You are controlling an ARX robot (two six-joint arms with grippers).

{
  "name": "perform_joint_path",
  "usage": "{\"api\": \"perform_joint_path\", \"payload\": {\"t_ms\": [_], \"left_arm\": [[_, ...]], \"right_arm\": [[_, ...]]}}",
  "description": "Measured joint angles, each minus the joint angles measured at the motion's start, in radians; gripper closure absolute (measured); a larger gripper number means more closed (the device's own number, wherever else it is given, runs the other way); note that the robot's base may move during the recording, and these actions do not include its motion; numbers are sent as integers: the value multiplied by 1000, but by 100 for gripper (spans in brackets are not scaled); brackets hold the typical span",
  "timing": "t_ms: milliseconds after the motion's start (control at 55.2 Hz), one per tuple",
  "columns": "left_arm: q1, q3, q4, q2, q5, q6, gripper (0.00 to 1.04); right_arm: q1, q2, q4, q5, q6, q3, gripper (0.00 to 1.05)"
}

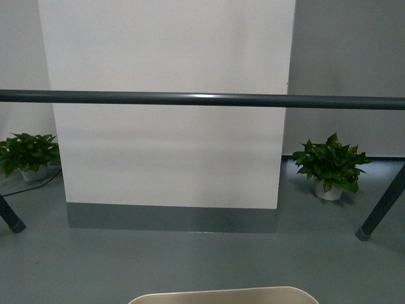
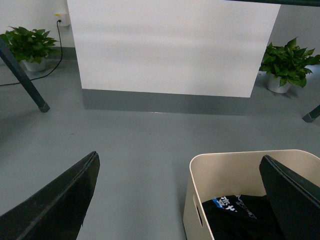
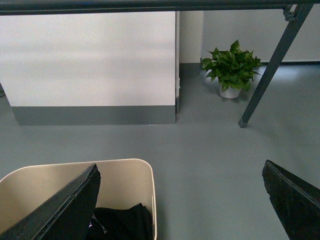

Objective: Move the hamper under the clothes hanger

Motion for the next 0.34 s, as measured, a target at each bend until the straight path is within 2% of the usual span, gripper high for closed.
{"api": "perform_joint_path", "payload": {"t_ms": [344], "left_arm": [[0, 0, 0, 0, 0, 0, 7]], "right_arm": [[0, 0, 0, 0, 0, 0, 8]]}}
